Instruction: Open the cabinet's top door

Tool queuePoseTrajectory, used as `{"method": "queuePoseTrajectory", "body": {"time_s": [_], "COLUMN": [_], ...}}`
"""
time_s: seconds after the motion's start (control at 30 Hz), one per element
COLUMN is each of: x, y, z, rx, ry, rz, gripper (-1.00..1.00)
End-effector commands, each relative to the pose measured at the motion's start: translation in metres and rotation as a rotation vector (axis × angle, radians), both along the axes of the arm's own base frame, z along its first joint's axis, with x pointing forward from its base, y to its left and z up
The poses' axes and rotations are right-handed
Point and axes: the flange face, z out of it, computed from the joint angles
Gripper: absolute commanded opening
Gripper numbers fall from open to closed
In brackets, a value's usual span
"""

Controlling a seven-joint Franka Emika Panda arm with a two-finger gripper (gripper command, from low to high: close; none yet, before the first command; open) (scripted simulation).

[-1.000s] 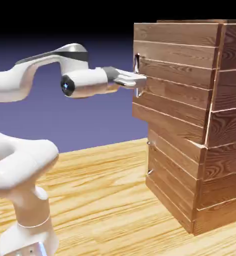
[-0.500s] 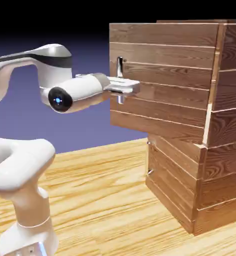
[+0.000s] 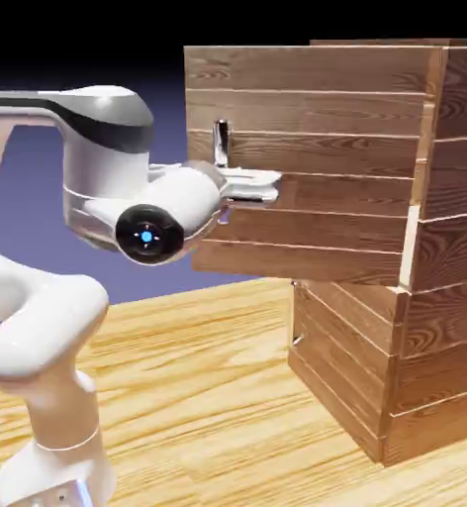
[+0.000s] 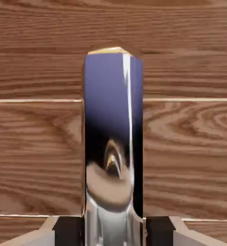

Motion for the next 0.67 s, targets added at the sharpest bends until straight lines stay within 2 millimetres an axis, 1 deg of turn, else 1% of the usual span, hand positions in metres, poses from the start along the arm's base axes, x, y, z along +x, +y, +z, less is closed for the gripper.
{"method": "queuePoseTrajectory", "body": {"time_s": [0.0, 0.17, 0.37, 0.5, 0.63], "x": [-0.001, 0.0, 0.008, 0.016, 0.025], "y": [-0.009, -0.054, -0.103, -0.131, -0.154], "z": [0.0, 0.0, 0.0, 0.0, 0.0], "rx": [0.0, 0.0, 0.0, 0.0, 0.0], "ry": [0.0, 0.0, 0.0, 0.0, 0.0], "rz": [0.03, 0.17, 0.327, 0.419, 0.497], "gripper": [-1.0, -1.0, -1.0, -1.0, -1.0]}}
